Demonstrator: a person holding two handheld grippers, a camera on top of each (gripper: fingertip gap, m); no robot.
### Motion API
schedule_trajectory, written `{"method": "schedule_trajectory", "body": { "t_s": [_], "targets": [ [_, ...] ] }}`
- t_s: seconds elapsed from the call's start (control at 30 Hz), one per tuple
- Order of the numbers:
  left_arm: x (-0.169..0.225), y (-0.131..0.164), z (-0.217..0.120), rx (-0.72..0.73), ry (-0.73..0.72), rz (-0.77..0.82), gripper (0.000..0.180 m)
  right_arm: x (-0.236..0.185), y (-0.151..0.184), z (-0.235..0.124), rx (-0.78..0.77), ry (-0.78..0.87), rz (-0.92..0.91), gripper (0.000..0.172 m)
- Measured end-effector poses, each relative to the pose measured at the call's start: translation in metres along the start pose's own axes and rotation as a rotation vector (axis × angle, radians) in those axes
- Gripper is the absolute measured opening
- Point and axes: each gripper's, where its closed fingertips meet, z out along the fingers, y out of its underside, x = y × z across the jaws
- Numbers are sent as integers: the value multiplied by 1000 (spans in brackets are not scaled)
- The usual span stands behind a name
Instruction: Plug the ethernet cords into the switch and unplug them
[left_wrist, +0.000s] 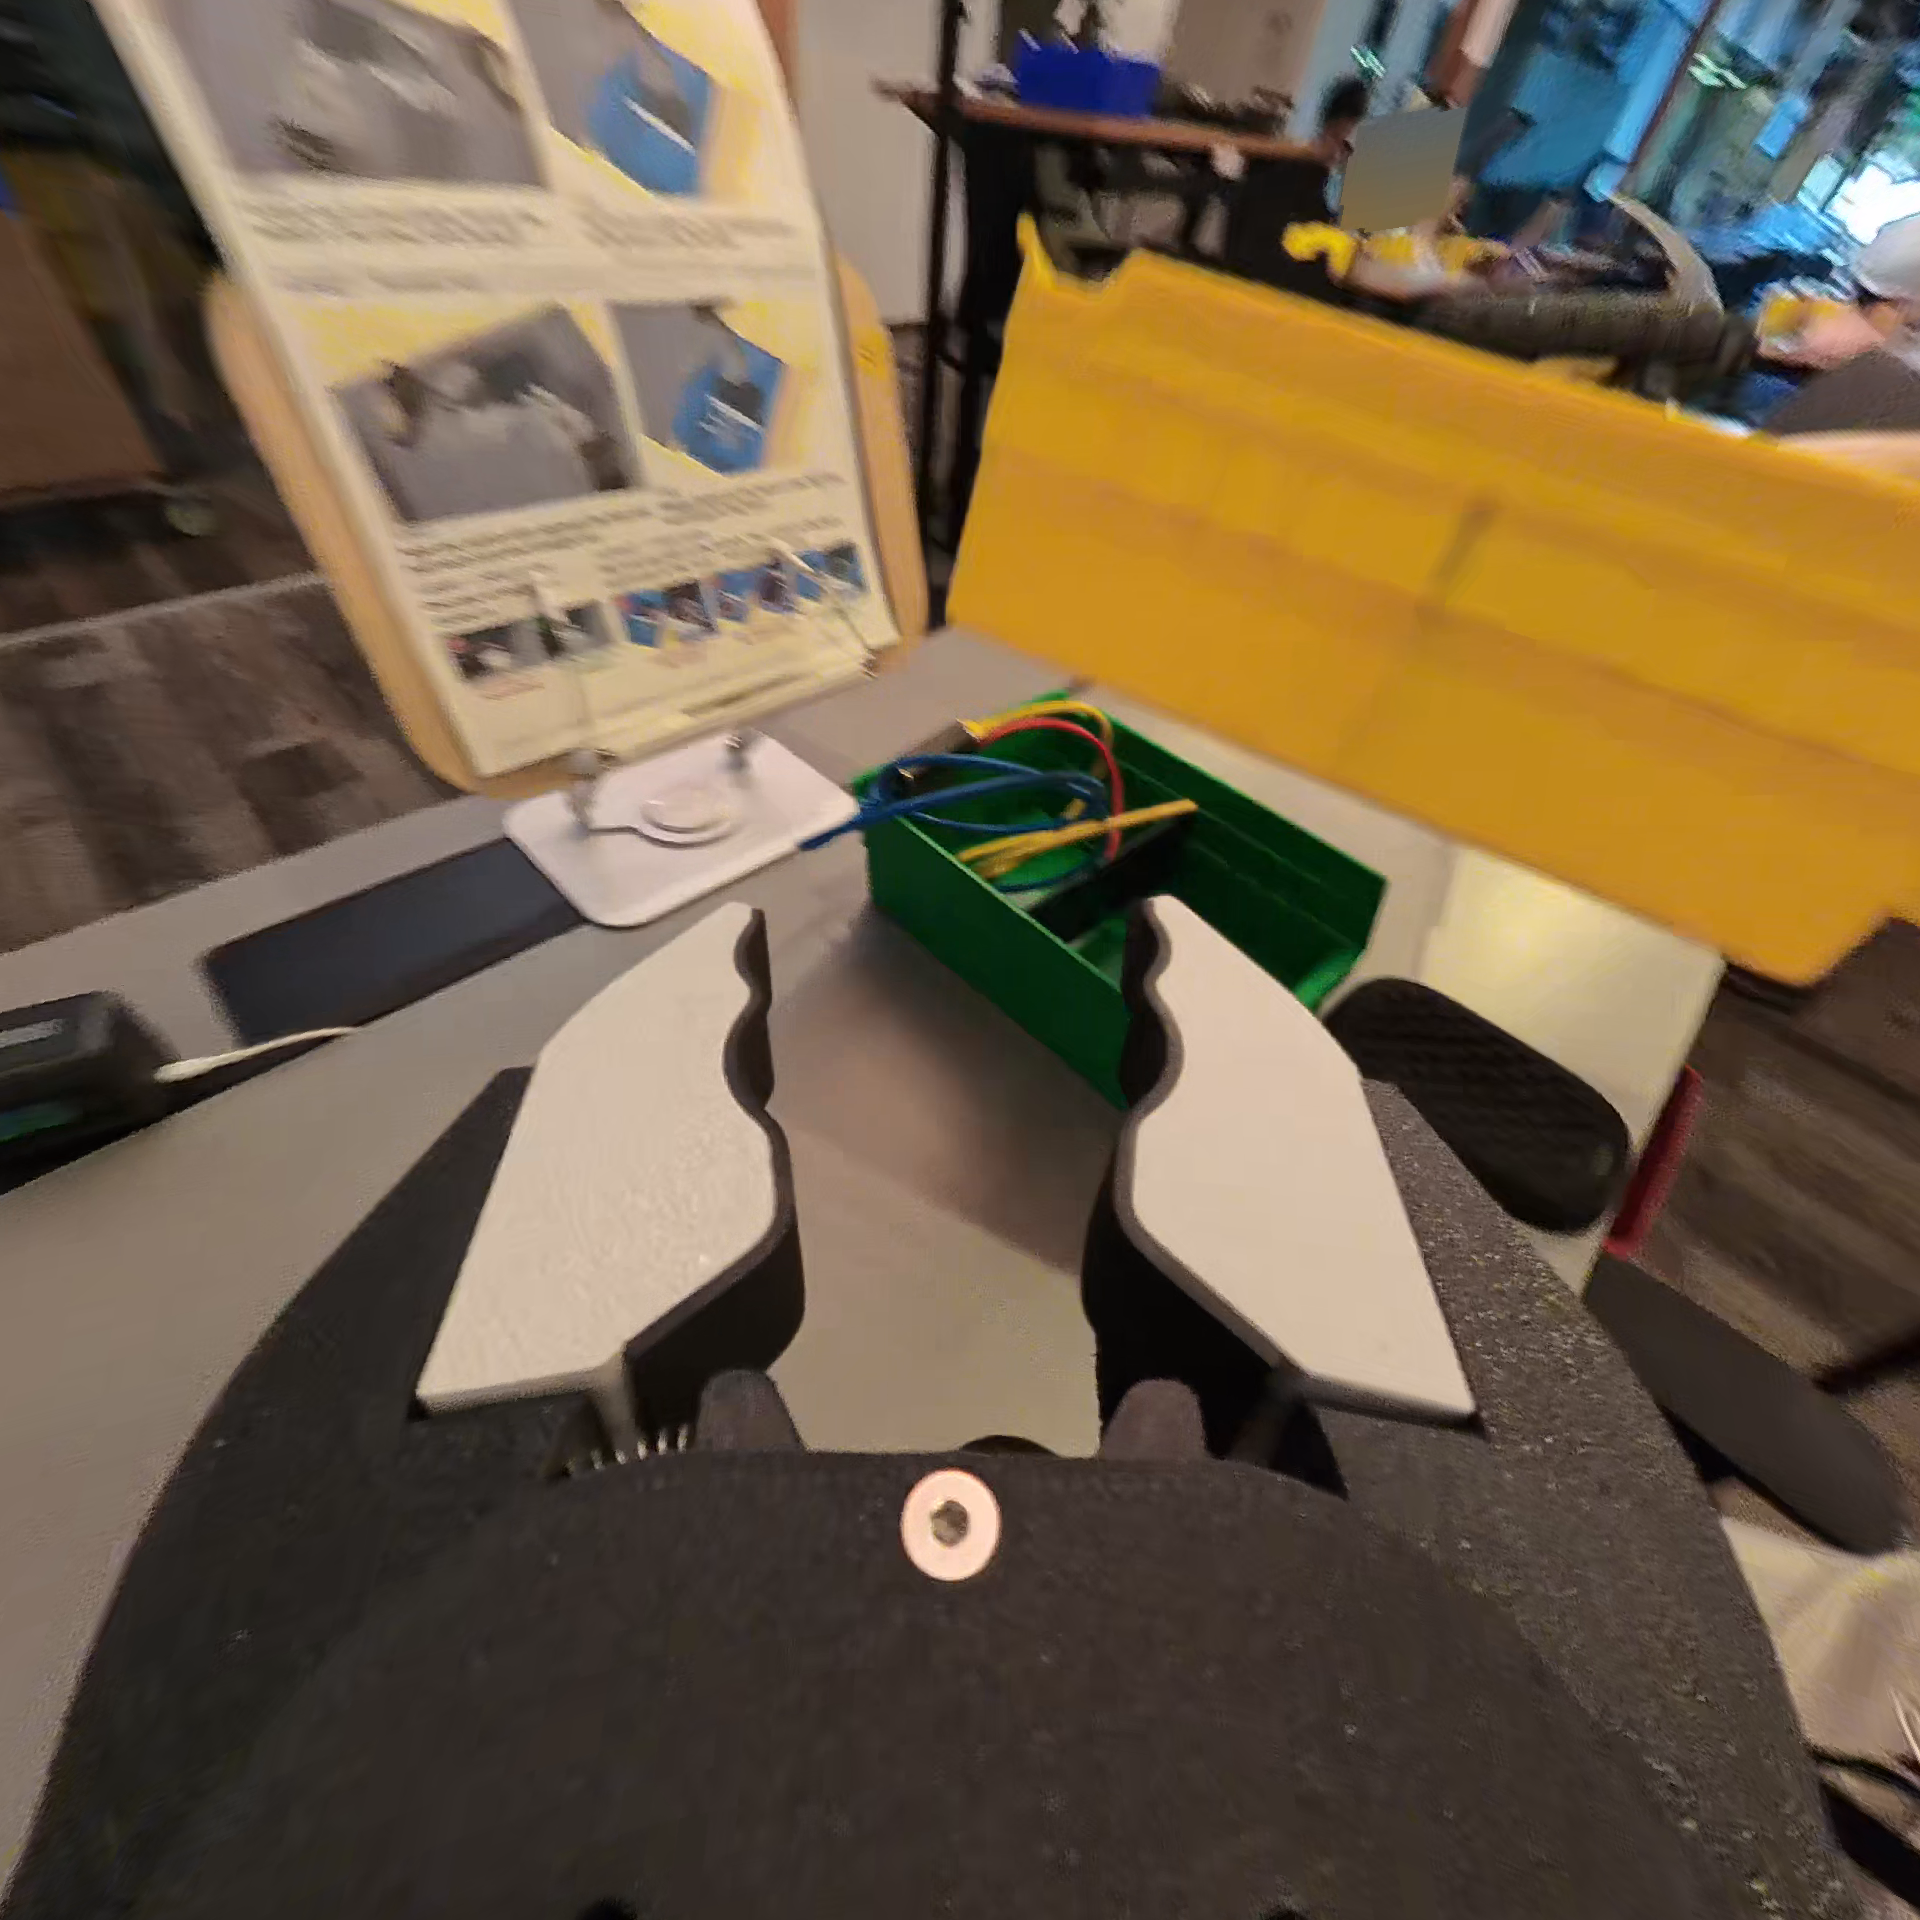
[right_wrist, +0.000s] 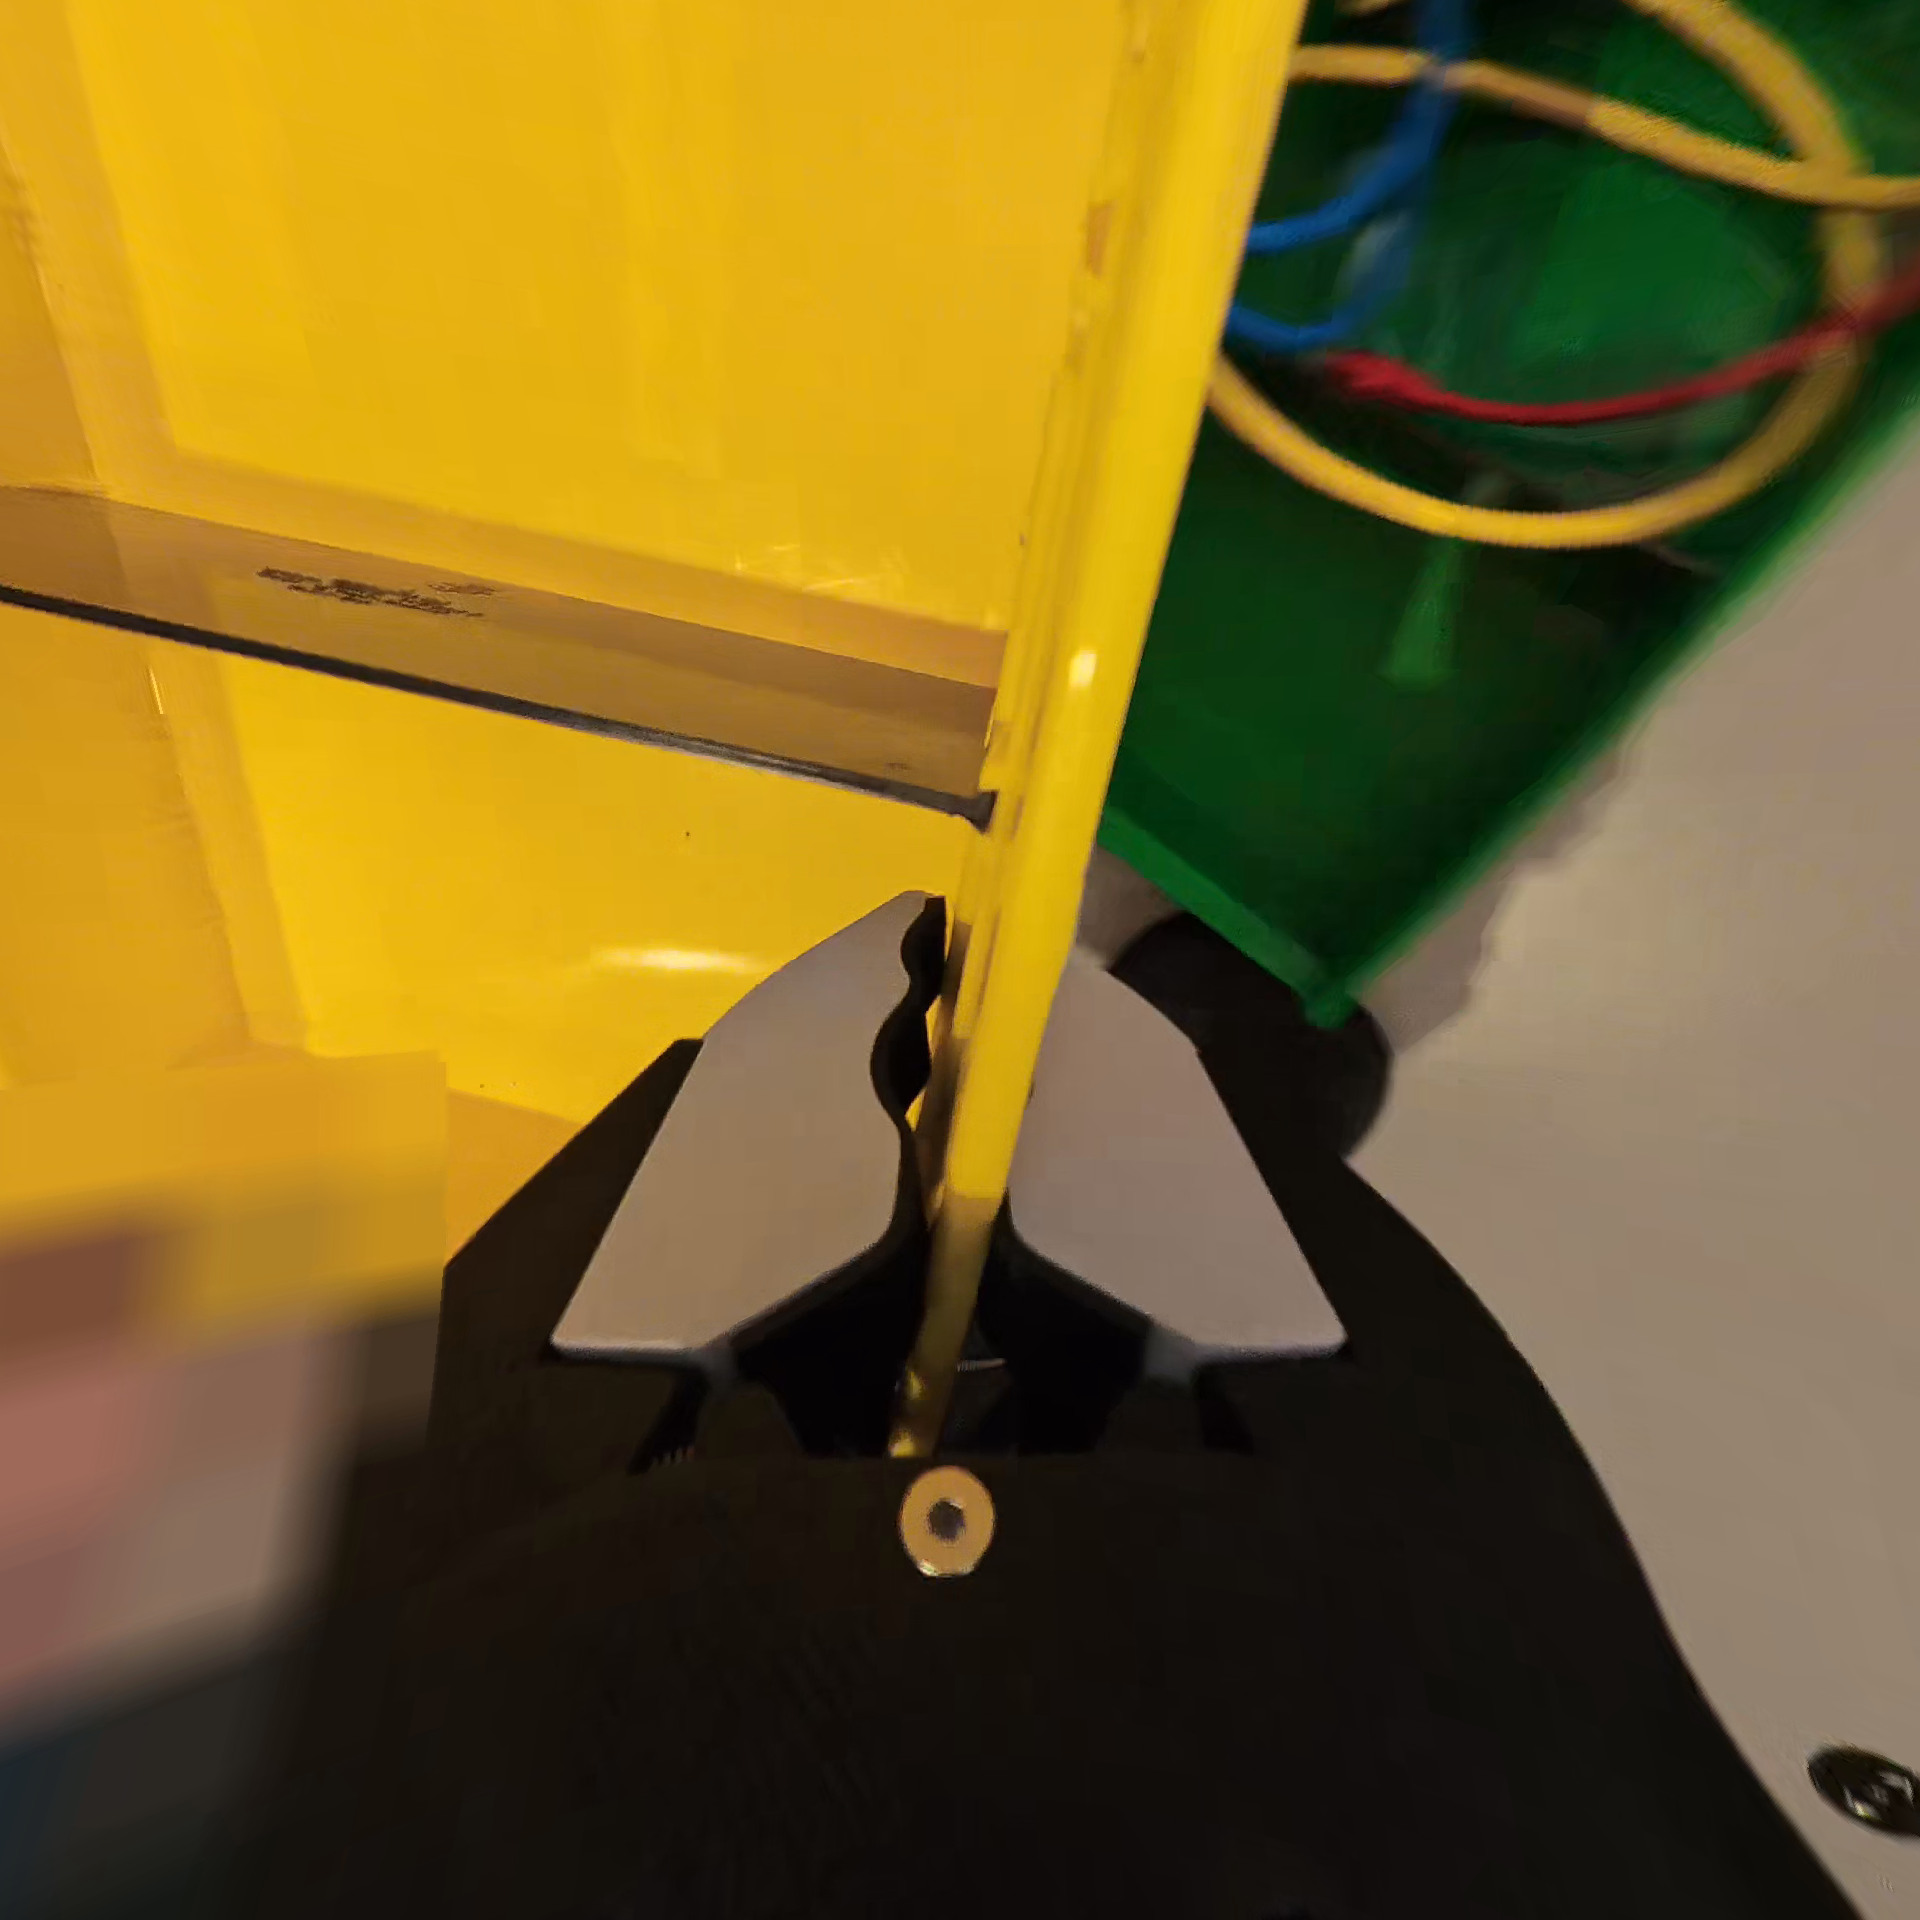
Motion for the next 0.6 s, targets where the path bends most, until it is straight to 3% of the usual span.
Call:
{"method": "schedule_trajectory", "body": {
  "t_s": [0.17,0.27,0.33,0.47,0.6],
  "targets": [
    [12,37,83,-238,163,-77,70,122,32,-73,198,179,199,5],
    [45,51,118,-357,462,-274,92,199,61,-101,229,308,296,5],
    [59,46,135,-339,580,-403,80,246,84,-107,225,382,361,5],
    [45,94,183,-501,350,-259,86,310,115,-91,202,427,449,5],
    [62,137,205,-657,268,-188,84,340,122,-62,187,395,478,5]
  ]
}}
